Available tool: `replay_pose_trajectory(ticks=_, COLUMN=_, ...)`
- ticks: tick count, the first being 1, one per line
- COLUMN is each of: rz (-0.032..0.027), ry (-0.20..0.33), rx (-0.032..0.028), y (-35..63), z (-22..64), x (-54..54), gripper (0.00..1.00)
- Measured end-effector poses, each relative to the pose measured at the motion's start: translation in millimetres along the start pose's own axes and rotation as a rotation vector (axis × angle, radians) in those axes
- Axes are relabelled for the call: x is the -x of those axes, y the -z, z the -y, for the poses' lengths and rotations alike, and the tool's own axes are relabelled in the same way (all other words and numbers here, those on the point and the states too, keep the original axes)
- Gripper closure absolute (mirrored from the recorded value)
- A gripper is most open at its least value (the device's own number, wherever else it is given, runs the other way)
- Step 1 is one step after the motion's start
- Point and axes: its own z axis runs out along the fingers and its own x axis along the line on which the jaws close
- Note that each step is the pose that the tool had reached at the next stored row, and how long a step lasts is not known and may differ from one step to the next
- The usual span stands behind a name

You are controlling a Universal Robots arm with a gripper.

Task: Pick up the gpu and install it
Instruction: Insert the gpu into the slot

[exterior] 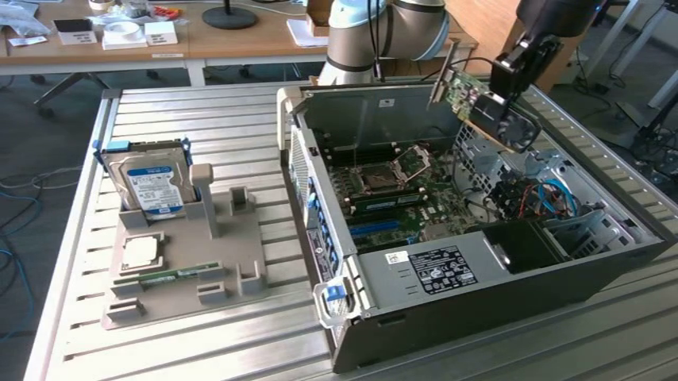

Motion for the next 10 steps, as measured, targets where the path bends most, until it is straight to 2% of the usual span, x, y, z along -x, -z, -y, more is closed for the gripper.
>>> replay_pose_trajectory(ticks=10, rz=-0.0067, ry=0.183, rx=0.0039, y=0.0, z=0.0, x=0.0, gripper=0.73)
